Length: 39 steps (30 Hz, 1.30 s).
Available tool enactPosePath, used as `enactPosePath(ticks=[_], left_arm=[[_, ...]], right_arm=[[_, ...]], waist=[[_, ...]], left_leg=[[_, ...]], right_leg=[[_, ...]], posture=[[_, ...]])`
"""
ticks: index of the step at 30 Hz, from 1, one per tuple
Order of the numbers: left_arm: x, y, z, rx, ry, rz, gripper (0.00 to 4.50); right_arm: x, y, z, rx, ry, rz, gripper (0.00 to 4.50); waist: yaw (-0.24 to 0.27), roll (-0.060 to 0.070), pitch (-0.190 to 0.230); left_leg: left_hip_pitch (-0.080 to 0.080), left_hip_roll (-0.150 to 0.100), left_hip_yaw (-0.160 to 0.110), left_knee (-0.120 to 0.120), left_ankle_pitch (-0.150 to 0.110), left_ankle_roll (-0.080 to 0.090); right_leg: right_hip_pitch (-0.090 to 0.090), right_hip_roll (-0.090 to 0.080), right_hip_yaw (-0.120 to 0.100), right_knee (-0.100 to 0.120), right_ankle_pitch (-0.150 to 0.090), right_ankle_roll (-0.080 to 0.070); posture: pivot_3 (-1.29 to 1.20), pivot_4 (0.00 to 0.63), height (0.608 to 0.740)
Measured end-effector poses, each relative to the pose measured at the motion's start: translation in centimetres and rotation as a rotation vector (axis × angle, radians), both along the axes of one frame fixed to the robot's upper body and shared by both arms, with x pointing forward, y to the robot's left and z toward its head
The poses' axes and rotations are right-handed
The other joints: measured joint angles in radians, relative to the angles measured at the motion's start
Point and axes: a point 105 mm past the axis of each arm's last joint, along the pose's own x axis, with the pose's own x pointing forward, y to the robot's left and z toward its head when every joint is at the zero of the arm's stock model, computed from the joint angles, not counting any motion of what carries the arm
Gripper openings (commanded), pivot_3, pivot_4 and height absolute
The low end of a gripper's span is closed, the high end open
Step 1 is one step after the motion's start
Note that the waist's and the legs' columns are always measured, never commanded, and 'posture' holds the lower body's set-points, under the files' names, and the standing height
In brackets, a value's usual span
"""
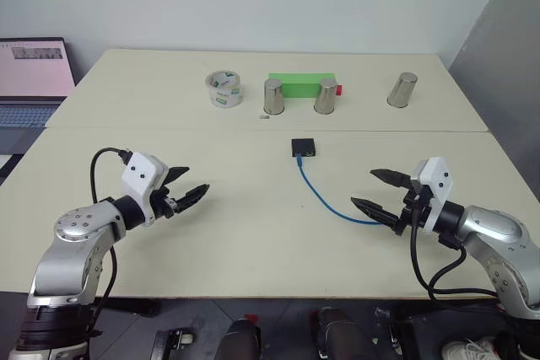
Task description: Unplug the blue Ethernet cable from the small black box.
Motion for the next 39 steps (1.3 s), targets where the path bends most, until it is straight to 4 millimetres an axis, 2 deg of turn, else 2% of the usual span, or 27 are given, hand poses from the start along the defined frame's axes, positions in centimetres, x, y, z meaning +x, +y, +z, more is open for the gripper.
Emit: enactPosePath(ticks=[10,14,17,19,23,29,33,39], left_arm=[[-0.4,-0.2,-0.5,0.009,-0.008,-0.015,3.43],[-0.8,-1.2,-1.4,0.03,0.008,-0.051,3.43],[-0.9,-1.8,-1.7,0.027,0.018,-0.07,3.43],[-0.7,-2.3,-1.7,0.045,0.01,-0.088,3.43],[0.1,-3.2,-1.0,0.051,-0.036,-0.121,3.43],[0.7,-3.1,-0.8,0.044,-0.046,-0.135,3.43],[0.5,-3.6,-0.8,0.029,-0.044,-0.159,3.51],[0.6,-3.7,-0.8,0.022,-0.047,-0.158,3.51]], right_arm=[[0.2,0.4,0.2,0.008,-0.01,0.003,4.13],[0.5,2.9,-0.4,0.08,-0.003,0.031,4.13],[2.5,4.7,-1.5,0.083,-0.005,-0.038,4.13],[4.9,6.1,-2.6,0.104,0.011,-0.136,4.13],[6.9,9.5,-4.6,0.121,0.067,-0.171,4.13],[10.0,11.8,-5.4,0.12,0.092,-0.284,4.13],[11.3,11.7,-6.3,0.101,0.118,-0.4,3.5],[11.7,11.1,-6.4,0.097,0.118,-0.452,1.88]], waist=[[0.0,0.0,0.0],[-0.001,0.0,0.0],[-0.004,0.001,0.0],[-0.007,0.0,0.0],[-0.007,0.0,0.0],[-0.009,0.0,0.0],[-0.009,0.0,0.0],[-0.012,0.0,0.0]], left_leg=[[0.0,0.0,0.0,0.0,0.0,0.0],[0.0,0.001,0.0,0.0,0.0,0.0],[0.0,0.0,0.001,0.0,0.0,0.0],[0.0,0.0,0.001,0.0,0.0,0.0],[-0.001,0.0,0.0,-0.001,0.0,0.0],[-0.004,0.0,0.002,-0.001,0.0,0.0],[-0.004,0.0,0.001,-0.001,0.0,0.0],[-0.004,0.0,0.001,0.0,0.0,0.0]], right_leg=[[0.0,0.0,0.0,0.0,0.0,0.0],[0.0,0.0,0.0,0.0,0.0,0.0],[-0.001,0.0,0.001,0.001,0.0,0.0],[-0.002,0.0,0.001,0.003,0.0,0.0],[-0.004,0.0,0.0,0.004,0.0,-0.001],[-0.007,0.0,0.001,0.004,0.003,-0.006],[-0.008,0.0,0.001,0.004,0.003,-0.006],[-0.007,0.0,0.001,0.004,0.003,-0.005]], posture=[[0.0,0.15,0.74],[0.0,0.15,0.74],[0.0,0.15,0.74],[0.0,0.15,0.74],[0.0,0.15,0.74],[0.0,0.15,0.74],[0.0,0.15,0.74],[0.0,0.15,0.74]])
